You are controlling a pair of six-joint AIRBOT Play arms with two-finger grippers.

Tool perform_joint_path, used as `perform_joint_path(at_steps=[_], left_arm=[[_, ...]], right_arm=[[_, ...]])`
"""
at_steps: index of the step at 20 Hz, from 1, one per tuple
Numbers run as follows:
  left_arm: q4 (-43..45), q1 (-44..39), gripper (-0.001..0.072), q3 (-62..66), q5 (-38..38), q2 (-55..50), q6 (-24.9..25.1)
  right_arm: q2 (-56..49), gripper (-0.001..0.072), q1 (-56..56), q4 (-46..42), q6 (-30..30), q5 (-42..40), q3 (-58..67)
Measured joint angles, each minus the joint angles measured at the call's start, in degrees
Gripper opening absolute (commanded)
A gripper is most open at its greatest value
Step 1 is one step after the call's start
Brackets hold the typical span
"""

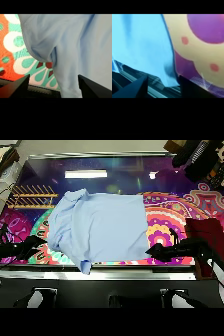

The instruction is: Fold the clothes and pants, and hang the long-sleeved shirts on hangers.

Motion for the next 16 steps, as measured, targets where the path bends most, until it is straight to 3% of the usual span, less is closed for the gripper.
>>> perform_joint_path(at_steps=[2,3,10,16], left_arm=[[0.0,0.0,0.0713,0.0,0.1,0.0,0.0],[0.0,0.0,0.0713,0.0,0.3,-0.1,0.0],[0.0,0.0,0.0712,-0.1,1.7,-6.2,1.7],[-1.5,-1.7,0.0711,-0.1,6.4,-15.0,4.9]], right_arm=[[-0.7,0.0196,1.4,1.7,-0.5,2.5,-0.7],[-0.9,0.005,2.5,2.0,-0.7,3.8,-0.8],[-1.1,0.0042,7.2,3.7,0.1,6.7,-1.2],[2.8,0.0042,7.7,3.6,2.0,4.0,-1.2]])
